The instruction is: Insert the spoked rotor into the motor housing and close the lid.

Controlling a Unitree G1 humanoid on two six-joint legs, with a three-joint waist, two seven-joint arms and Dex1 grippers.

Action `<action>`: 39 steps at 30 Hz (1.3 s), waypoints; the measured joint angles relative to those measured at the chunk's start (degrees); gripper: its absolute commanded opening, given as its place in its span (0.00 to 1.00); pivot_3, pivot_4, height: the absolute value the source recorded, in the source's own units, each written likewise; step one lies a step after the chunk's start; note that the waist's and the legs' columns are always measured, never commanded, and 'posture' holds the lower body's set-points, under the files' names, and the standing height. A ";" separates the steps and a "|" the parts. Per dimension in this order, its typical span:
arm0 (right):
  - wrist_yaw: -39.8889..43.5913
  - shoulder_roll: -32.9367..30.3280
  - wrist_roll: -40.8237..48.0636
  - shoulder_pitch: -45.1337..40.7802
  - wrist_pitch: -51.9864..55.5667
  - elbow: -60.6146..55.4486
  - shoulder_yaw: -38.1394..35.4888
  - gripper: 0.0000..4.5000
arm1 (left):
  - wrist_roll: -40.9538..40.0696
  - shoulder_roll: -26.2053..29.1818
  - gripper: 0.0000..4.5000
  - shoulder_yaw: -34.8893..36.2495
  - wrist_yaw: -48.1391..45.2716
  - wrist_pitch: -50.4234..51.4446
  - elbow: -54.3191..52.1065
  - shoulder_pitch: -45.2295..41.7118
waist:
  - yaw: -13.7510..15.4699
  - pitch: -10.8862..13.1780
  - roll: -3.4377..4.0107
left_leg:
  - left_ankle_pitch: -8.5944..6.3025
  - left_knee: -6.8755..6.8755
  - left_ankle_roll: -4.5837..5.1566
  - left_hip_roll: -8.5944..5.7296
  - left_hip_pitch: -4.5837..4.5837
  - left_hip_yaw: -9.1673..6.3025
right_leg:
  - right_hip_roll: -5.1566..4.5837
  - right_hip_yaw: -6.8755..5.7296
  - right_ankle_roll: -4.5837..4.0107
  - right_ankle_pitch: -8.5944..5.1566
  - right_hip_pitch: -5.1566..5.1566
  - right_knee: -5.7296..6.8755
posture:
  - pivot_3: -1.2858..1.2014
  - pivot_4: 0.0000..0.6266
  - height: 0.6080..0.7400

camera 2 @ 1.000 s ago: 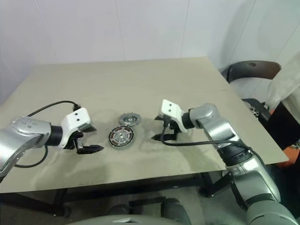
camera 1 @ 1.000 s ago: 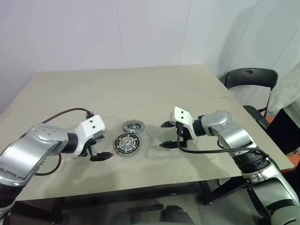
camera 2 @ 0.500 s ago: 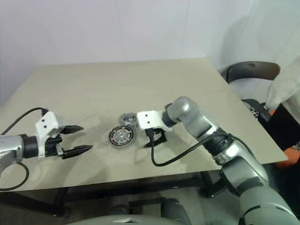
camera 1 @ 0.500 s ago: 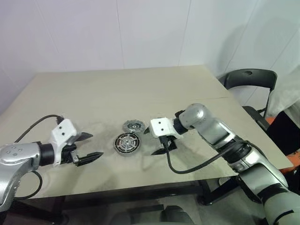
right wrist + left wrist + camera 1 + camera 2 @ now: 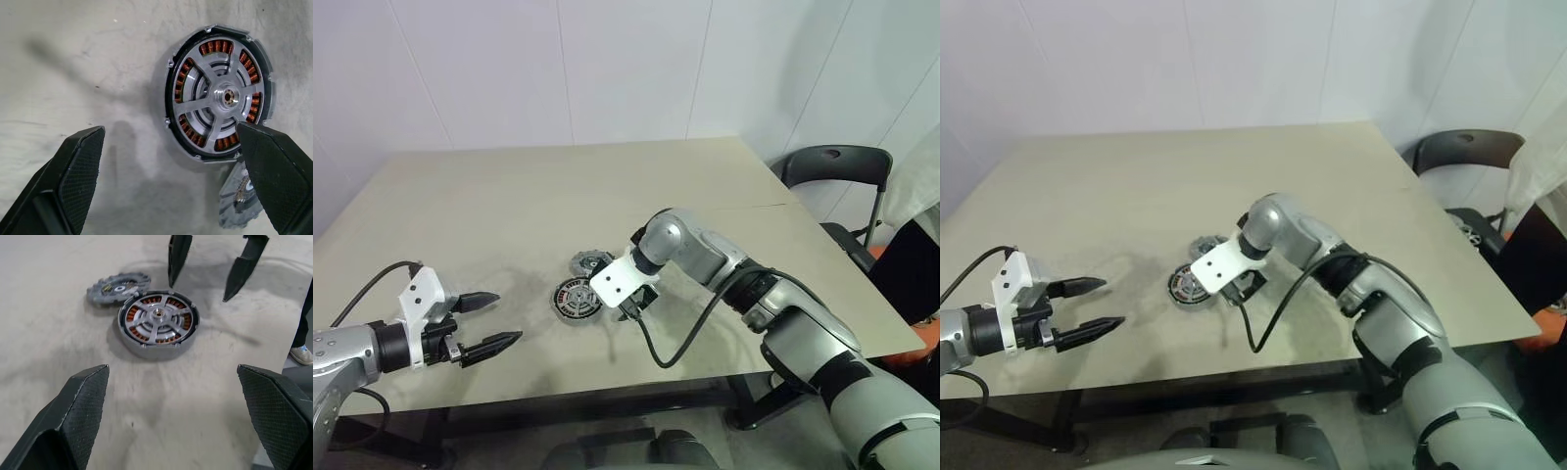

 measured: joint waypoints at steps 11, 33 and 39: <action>-1.83 5.67 -5.67 -2.45 -6.27 11.71 1.16 0.66 | -1.11 -0.01 1.00 0.03 1.96 0.07 -0.96 0.65 | -0.69 0.02 0.03 | 0.02 -0.01 -0.05 0.00 0.00 -0.02 | -0.03 0.01 -0.02 0.01 -0.01 0.03 | 0.52 0.00 1.00; 3.66 5.11 -5.01 3.05 29.38 -6.19 -3.46 0.01 | -1.17 0.05 1.00 -0.26 3.27 0.02 -0.87 -0.75 | -1.25 0.03 0.06 | 0.06 -0.03 -0.13 -0.05 -0.27 -0.20 | -0.11 -0.12 -0.10 0.07 -0.15 -0.06 | 0.52 0.00 1.00; 6.54 -2.15 -4.14 5.51 35.63 -16.98 -3.46 0.01 | -0.99 0.33 1.00 -0.80 3.03 -0.23 0.15 -1.45 | -1.28 0.04 0.08 | 0.06 -0.03 -0.13 -0.05 -0.23 -0.20 | -0.06 -0.19 -0.10 0.07 -0.13 -0.05 | 0.52 0.00 1.00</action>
